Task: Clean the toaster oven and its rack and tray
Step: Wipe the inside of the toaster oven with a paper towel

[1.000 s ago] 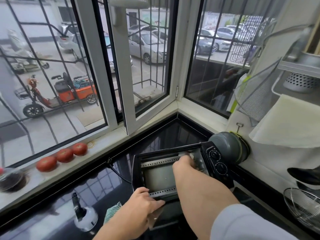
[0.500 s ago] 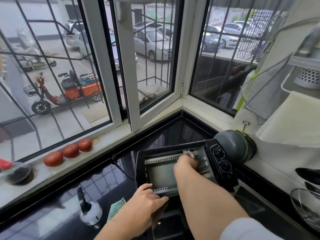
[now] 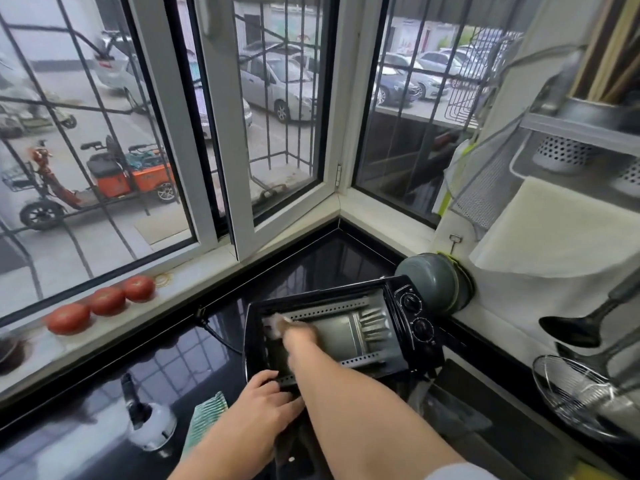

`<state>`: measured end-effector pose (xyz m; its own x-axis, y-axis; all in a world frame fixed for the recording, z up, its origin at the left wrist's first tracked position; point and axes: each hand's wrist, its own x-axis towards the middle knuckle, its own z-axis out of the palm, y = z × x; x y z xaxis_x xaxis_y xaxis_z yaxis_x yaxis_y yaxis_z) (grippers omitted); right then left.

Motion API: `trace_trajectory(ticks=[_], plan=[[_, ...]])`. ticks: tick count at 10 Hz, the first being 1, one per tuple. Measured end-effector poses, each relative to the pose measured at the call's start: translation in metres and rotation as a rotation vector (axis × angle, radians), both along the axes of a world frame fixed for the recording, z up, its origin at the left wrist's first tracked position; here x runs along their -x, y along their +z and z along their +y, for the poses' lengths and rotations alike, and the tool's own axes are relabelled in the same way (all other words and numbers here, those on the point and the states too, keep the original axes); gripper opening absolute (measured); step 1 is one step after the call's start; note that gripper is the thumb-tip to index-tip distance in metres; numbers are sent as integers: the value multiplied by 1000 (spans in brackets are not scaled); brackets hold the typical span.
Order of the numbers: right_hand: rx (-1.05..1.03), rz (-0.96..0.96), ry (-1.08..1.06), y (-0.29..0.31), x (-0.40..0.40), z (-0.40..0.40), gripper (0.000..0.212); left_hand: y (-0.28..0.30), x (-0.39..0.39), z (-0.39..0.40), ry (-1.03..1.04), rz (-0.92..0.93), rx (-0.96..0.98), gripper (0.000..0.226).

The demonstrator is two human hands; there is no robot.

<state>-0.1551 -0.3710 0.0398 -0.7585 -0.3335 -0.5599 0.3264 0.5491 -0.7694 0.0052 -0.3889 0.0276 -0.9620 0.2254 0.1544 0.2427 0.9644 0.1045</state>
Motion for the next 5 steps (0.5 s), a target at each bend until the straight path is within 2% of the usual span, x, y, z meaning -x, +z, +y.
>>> trace_trajectory(ticks=[1, 2, 3, 4, 5], plan=[[-205, 239, 312, -12, -6, -10, 36, 3, -4, 3, 16, 34, 33, 23], [-209, 272, 427, 0, -7, 9, 36, 6, -16, 7, 23, -14, 43, 49], [-400, 564, 813, 11, -4, 28, 37, 9, -24, 14, 0, 15, 105, 64], [-577, 675, 1222, 31, 0, 67, 27, 6, -29, 18, -18, 50, 176, 64], [-660, 1069, 1290, 35, 25, 128, 38, 2, -33, 22, -2, 121, 249, 63]])
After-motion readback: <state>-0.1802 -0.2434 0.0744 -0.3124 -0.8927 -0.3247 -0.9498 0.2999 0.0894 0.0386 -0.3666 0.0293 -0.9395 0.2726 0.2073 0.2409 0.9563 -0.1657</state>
